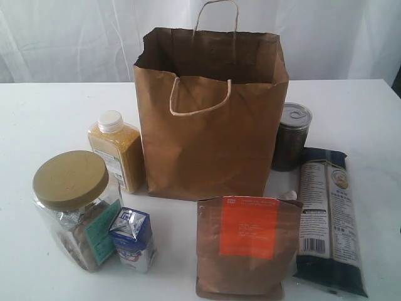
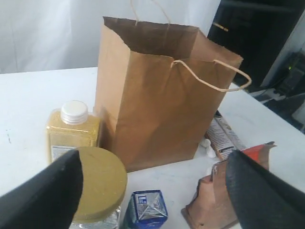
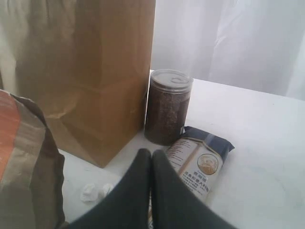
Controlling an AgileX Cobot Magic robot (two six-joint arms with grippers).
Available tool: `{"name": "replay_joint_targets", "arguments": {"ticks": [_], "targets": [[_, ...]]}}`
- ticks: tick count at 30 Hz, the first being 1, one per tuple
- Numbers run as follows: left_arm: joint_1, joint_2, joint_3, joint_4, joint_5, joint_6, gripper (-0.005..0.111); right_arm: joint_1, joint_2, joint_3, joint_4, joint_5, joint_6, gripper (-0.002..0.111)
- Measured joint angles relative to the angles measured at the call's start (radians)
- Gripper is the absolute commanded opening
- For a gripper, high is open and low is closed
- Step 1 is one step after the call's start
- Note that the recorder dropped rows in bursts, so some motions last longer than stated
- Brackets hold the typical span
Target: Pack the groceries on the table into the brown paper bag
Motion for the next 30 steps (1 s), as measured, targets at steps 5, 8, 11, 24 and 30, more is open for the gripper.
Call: {"name": "replay_joint_targets", "arguments": {"ticks": [5,8,11,24,30], "targets": [[0.000,0.211,-0.182,0.120,0.085,0.025,0.083,0.000,0.000,0.000,0.000,0.000,0.000,0.000],[0.000,0.345,-0.288,0.201,0.162,0.011,0.083,0.000,0.000,0.000,0.000,0.000,0.000,0.000],[0.000,0.457,-0.369,0.233,0.222,-0.025,0.083,0.000,0.000,0.000,0.000,0.000,0.000,0.000],[0.000,0.625,-0.446,0.279,0.410,-0.046,0.086,0.000,0.000,0.000,0.000,0.000,0.000,0.000],[0.000,0.625,-0.447,0.297,0.424,-0.043,0.106,0.000,0.000,0.000,0.000,0.000,0.000,0.000]]}}
